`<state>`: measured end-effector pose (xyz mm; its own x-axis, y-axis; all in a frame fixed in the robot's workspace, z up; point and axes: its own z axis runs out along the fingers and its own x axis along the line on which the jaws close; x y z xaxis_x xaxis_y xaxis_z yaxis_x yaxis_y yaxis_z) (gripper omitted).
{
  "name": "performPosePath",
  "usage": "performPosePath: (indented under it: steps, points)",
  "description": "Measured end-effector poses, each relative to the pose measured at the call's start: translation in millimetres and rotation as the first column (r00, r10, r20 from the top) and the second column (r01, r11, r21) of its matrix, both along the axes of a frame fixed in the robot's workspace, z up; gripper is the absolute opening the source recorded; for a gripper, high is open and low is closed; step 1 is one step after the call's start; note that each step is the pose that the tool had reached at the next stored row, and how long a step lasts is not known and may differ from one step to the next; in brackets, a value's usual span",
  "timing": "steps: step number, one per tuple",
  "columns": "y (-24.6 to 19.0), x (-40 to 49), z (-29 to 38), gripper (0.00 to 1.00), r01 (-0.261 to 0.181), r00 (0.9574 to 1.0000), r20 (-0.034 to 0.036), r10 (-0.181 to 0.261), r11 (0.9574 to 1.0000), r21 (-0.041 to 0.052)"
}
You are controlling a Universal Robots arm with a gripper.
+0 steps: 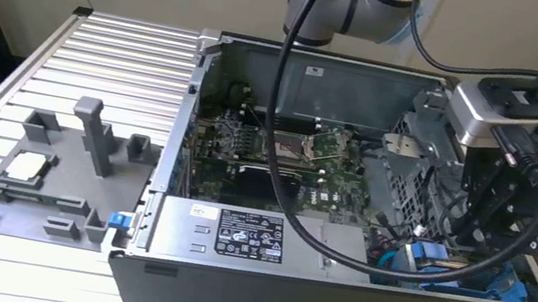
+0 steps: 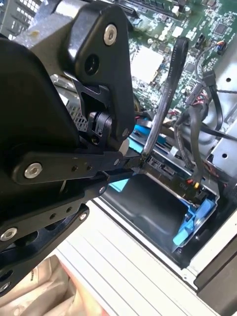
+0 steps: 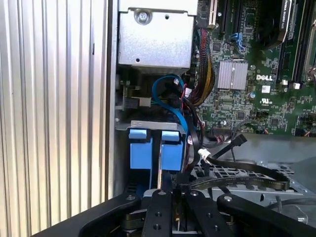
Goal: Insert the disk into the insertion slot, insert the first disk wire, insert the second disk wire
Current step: 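Insert the first disk wire, then insert the second disk wire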
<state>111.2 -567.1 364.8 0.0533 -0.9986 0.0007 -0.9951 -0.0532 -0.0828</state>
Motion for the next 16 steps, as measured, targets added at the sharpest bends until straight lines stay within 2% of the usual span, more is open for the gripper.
performPosePath:
  steps: [8, 10, 13, 16]
  points:
    - [-0.2, 1.3, -0.5, 0.16, 0.0, 1.0, -0.0004, 0.0, 1.0, -0.0003]
    - [-0.2, 2.9, -2.0, 0.16, 0.0, 1.0, -0.0032, 0.0, 1.0, -0.0004]
    - [-0.2, 6.7, -4.3, 0.16, 0.0, 0.9999, -0.0164, 0.0, 1.0, -0.0006]
    - [-0.2, 10.8, -5.9, 0.16, 0.0, 0.9993, -0.0378, 0.0, 1.0, -0.0006]
